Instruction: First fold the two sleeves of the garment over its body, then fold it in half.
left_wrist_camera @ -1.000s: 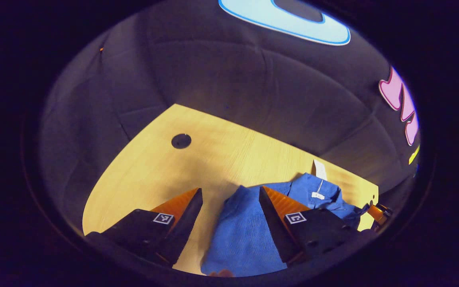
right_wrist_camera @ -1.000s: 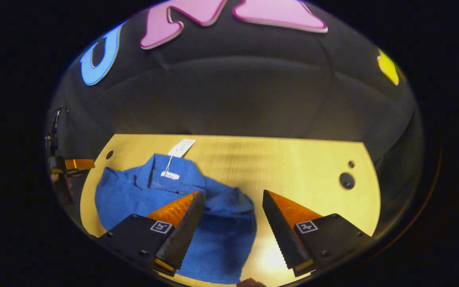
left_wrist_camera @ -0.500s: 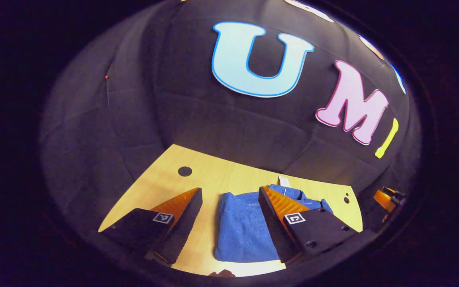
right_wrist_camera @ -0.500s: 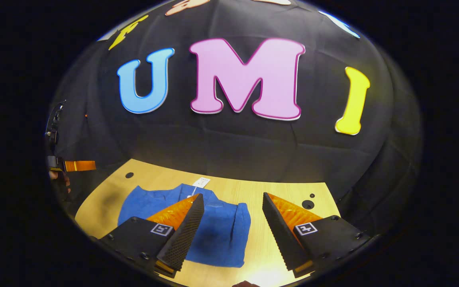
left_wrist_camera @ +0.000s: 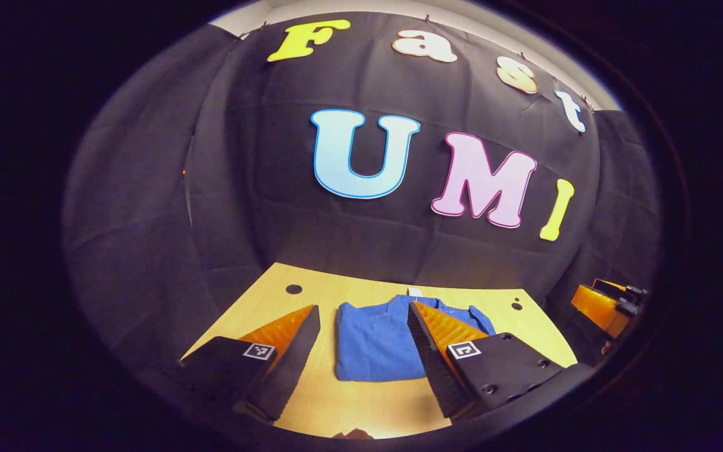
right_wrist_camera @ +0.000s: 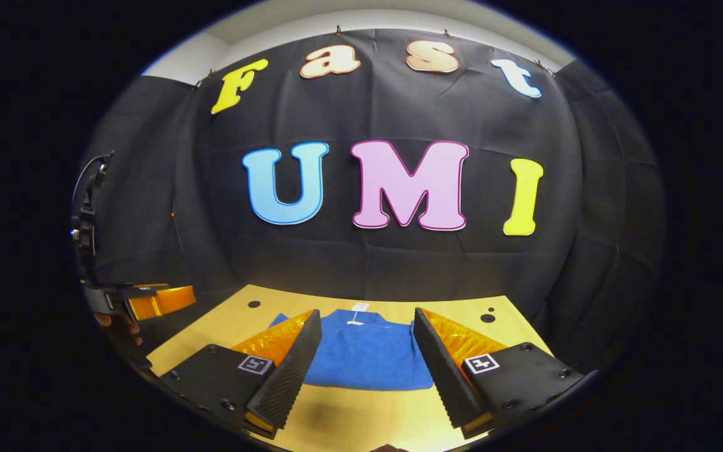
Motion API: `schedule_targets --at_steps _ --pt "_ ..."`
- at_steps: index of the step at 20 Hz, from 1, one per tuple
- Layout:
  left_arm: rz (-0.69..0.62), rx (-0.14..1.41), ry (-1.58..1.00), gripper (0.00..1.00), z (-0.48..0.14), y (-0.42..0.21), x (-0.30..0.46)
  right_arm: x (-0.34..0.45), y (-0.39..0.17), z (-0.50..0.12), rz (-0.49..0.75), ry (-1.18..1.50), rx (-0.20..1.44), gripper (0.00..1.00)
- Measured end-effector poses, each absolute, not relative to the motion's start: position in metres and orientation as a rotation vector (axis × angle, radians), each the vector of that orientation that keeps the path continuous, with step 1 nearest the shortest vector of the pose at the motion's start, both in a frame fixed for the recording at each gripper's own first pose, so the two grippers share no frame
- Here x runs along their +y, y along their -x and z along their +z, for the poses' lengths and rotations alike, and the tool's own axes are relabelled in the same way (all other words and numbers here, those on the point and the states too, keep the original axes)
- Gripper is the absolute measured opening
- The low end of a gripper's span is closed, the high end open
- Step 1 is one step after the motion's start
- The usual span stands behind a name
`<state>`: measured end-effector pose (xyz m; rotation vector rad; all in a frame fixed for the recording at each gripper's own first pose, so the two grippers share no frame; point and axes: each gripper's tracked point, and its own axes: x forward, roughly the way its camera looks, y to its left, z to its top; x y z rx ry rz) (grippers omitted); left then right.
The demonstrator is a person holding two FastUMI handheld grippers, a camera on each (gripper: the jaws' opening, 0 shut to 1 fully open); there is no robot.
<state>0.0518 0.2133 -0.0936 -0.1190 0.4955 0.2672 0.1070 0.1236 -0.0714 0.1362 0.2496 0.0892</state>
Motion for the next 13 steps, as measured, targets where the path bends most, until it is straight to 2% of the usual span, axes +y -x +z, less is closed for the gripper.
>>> schedule_targets --at_steps 5,10,11,13 --pt "0.242 0.341 -0.036 0.82 -0.043 -0.019 0.195 0.147 -0.07 -0.043 0.111 -0.167 0.218 0.95" --pt "0.191 0.315 -0.029 0.81 -0.022 0.001 0.167 0.15 -0.064 0.004 0.094 -0.179 0.118 0.94" --pt "0.189 0.313 -0.024 0.81 -0.019 0.003 0.166 0.147 -0.06 0.014 0.086 -0.171 0.095 0.85" --pt "0.19 0.298 -0.029 0.81 -0.016 0.003 0.166 0.149 -0.056 0.027 0.083 -0.152 0.057 0.85"
